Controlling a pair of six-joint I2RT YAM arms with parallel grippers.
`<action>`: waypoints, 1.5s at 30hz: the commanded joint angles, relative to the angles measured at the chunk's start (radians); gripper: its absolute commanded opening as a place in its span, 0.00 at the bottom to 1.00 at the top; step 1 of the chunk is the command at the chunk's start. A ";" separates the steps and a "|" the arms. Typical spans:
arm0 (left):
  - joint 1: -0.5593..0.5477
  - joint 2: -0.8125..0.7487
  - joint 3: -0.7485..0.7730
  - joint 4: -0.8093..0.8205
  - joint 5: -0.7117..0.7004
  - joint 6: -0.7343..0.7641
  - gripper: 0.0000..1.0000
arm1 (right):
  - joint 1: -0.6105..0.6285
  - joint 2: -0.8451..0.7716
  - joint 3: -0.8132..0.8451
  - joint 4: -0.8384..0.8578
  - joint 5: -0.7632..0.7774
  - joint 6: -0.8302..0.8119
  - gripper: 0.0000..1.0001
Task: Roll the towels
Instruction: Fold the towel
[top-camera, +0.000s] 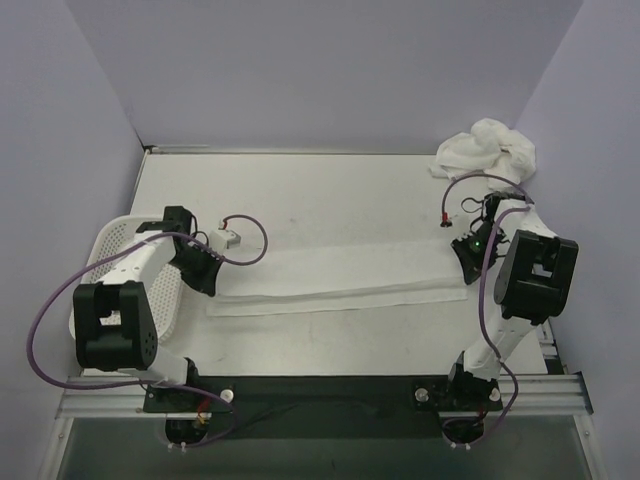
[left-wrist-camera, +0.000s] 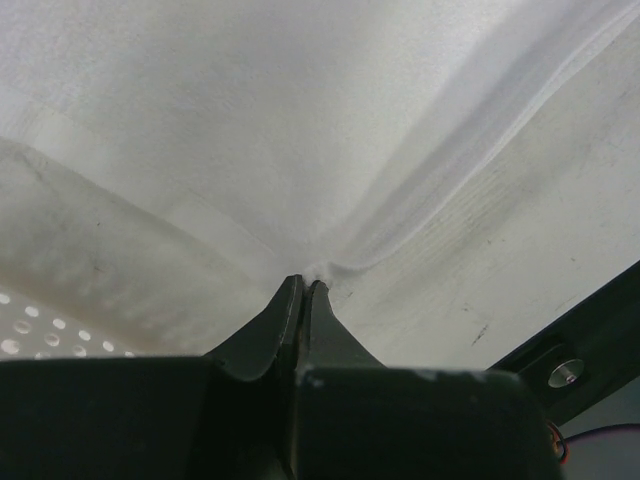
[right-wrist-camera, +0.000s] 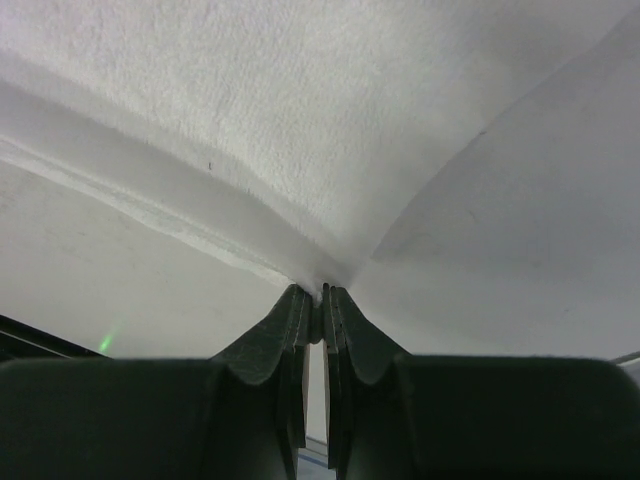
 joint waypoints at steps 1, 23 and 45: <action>-0.003 0.018 -0.021 0.057 -0.009 0.029 0.00 | -0.001 -0.023 -0.038 -0.062 -0.016 -0.034 0.00; -0.077 0.016 0.062 0.163 0.057 -0.185 0.62 | 0.041 0.026 0.178 -0.166 -0.182 0.189 0.43; -0.210 0.196 0.125 0.295 0.051 -0.394 0.64 | 0.001 0.241 0.384 -0.060 0.078 0.348 0.52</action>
